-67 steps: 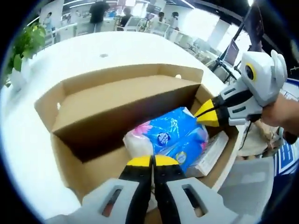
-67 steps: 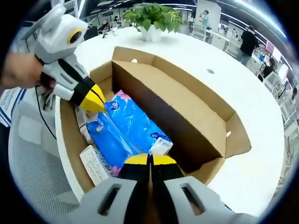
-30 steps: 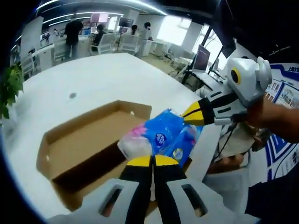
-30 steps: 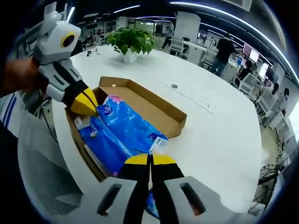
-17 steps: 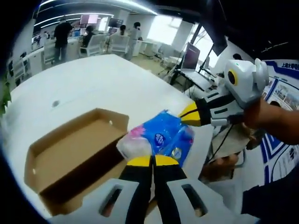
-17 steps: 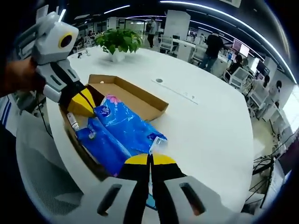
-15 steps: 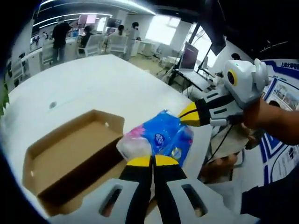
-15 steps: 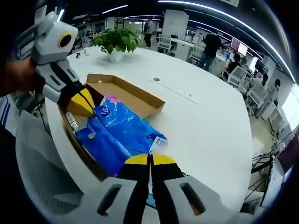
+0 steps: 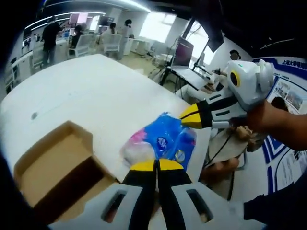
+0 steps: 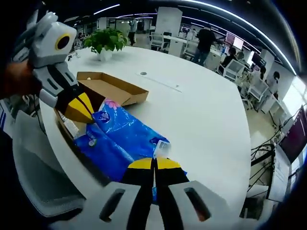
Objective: Operate the shoe box by opening the lid, removing the specified soft item, and placing it in the target area until the item is outside and the box remains undamaged.
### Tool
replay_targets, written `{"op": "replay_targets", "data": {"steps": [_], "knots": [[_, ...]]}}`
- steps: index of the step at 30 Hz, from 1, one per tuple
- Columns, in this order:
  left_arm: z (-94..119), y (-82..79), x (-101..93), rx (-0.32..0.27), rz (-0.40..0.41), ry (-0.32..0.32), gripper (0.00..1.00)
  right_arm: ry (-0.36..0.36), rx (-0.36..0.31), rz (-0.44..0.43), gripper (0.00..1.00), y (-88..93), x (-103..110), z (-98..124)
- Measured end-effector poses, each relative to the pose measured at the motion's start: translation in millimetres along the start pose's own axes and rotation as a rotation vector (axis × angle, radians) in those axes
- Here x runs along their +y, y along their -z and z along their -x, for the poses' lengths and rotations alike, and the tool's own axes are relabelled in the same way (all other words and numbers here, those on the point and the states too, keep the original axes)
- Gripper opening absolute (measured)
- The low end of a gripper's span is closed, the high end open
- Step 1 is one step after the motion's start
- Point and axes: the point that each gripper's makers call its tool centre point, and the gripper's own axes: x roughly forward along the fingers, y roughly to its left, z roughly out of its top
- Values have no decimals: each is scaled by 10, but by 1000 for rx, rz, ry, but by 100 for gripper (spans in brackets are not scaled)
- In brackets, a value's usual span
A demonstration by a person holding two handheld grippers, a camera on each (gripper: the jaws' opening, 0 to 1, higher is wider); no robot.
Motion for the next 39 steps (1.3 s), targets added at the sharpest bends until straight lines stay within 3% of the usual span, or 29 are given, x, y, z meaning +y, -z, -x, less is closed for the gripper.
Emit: {"op": "replay_targets", "data": {"steps": [20, 39], "knots": [[-834, -198, -422, 47, -9, 68, 0, 67, 35, -76, 0, 568, -757, 153], [-1386, -251, -599, 77, 8, 70, 0, 59, 45, -88, 0, 871, -1221, 151]]}}
